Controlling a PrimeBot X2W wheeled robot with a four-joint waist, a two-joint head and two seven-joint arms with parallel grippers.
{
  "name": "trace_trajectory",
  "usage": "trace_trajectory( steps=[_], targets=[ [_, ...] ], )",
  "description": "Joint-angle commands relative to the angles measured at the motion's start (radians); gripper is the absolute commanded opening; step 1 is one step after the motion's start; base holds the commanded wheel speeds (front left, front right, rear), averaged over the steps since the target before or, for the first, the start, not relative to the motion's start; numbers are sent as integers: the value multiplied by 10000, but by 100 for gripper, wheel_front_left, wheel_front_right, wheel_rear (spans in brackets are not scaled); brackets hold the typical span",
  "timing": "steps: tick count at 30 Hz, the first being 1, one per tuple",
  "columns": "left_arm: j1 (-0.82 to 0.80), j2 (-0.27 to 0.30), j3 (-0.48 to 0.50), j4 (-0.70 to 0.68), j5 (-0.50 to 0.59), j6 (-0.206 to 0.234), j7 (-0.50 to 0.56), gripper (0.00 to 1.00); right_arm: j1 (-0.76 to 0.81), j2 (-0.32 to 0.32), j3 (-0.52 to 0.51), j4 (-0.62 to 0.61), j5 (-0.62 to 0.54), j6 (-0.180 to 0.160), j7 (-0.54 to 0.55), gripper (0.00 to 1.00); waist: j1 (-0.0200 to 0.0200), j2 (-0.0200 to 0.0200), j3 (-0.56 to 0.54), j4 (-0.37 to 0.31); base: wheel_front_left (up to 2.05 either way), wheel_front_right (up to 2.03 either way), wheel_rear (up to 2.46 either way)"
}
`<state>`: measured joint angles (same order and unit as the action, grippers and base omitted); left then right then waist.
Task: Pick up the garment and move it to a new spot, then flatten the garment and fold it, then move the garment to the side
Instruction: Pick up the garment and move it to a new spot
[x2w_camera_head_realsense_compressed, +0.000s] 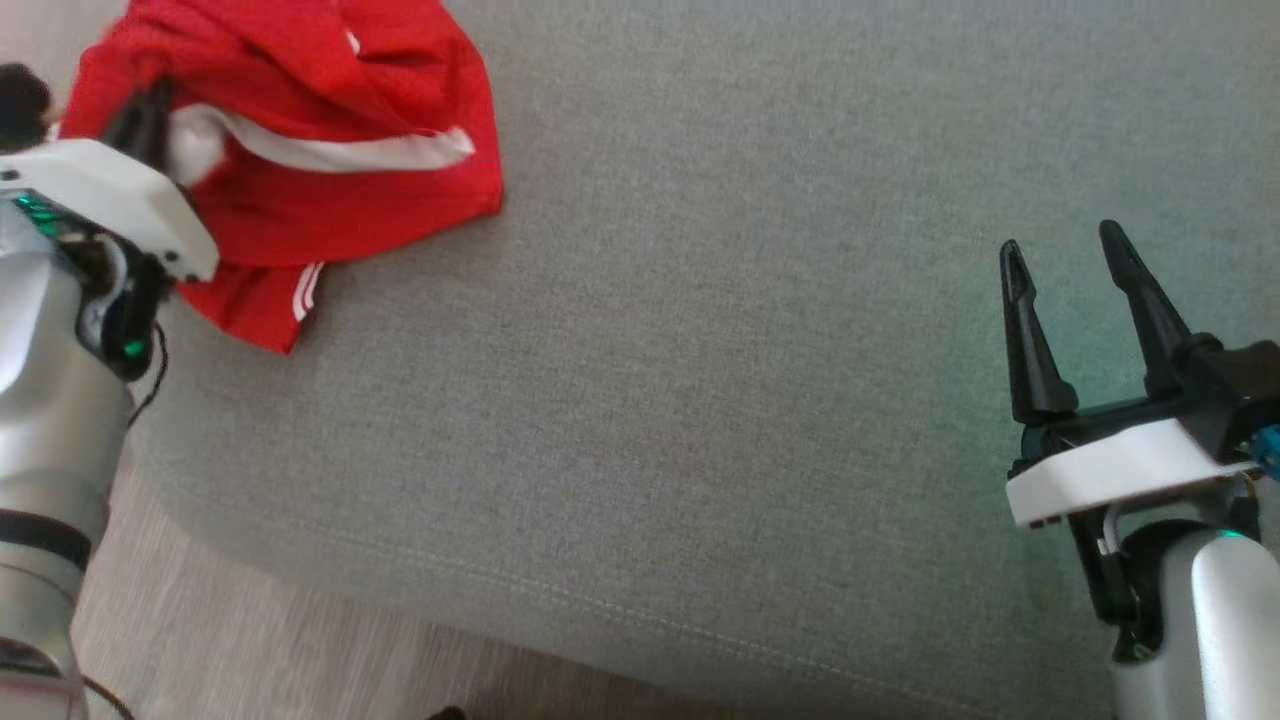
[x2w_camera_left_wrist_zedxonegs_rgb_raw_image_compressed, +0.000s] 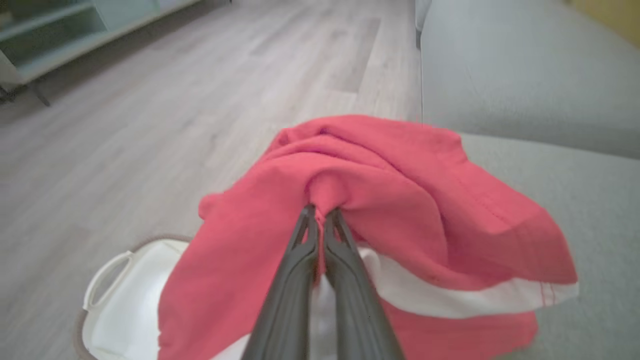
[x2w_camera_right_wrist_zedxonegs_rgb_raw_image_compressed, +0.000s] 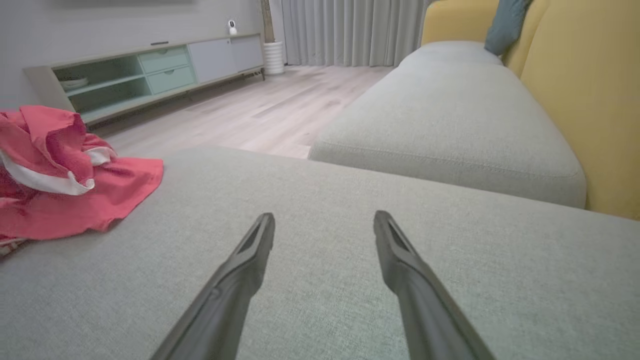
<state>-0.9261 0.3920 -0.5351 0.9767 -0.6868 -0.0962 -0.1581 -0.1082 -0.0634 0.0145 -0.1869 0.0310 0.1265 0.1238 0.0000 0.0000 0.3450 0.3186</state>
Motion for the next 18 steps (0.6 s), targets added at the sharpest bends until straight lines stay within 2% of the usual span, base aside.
trace_trajectory(
  steps=[1,5,8,13,18],
  targets=[
    [-480,684,410,-194,59,86,-262,0,11,86,201,-394,88,42,-106,100,0,0,-229,18,0,0,0],
    [-277,730,593,-688,179,458,-839,0,147,114,177,-336,250,42,-316,100,0,0,-760,-84,0,0,0],
    [146,753,766,-1566,276,779,-981,0,285,125,139,-319,471,42,-482,100,0,0,-1139,-243,0,0,0],
    [1367,811,987,-4022,546,1533,-1028,0,582,128,94,-358,958,42,-681,100,0,0,-1592,-641,0,0,0],
    [2870,825,748,-6789,732,2320,-854,0,809,130,65,-465,1254,42,-808,100,0,0,-1708,-1241,0,0,0]
  ],
)
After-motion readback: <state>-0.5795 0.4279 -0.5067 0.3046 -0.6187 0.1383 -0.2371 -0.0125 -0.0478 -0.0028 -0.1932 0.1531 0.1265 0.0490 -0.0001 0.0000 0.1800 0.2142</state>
